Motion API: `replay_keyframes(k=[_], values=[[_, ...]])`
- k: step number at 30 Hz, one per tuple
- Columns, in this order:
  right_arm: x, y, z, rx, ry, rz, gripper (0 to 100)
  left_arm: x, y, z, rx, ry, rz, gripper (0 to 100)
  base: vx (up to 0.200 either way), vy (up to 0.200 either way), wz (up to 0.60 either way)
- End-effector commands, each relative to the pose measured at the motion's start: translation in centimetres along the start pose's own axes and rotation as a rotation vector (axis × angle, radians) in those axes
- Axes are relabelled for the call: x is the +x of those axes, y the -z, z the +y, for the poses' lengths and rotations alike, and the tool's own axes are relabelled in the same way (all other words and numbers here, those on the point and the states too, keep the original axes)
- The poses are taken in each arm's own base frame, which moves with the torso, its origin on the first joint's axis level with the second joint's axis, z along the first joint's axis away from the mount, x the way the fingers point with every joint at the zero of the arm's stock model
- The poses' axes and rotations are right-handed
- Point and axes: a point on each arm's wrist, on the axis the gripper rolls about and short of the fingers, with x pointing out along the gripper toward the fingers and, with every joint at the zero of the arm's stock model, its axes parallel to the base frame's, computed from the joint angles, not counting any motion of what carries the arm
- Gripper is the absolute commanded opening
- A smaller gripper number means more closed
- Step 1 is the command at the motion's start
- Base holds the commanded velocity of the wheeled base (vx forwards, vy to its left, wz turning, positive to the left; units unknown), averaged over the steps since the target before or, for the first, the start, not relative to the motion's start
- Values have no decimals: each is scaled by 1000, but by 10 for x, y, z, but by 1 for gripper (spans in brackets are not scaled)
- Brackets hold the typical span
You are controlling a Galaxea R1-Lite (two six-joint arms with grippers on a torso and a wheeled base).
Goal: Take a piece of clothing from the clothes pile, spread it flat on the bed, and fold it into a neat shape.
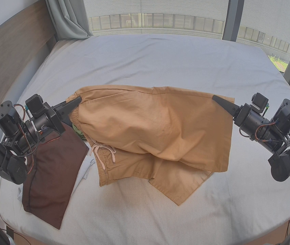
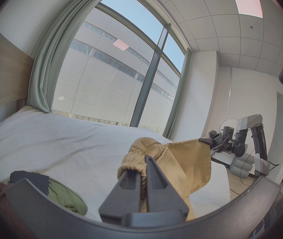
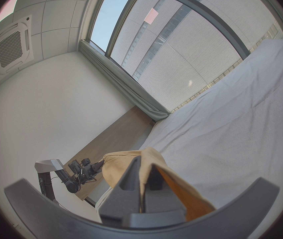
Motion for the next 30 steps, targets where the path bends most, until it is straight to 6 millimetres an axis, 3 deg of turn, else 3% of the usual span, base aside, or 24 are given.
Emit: replay_keyframes(k=[1,12,30], values=[[-1,-2,-2,-3,5,-5,0,4,10,4,-16,-2,20,0,0,0,0],[-5,-11,-10,-18,29,-31,0,14,16,11,-13,-1,15,0,0,0,0],[-15,-22,-23,-33,77,-61,0,15,15,13,-16,-6,10,0,0,0,0]])
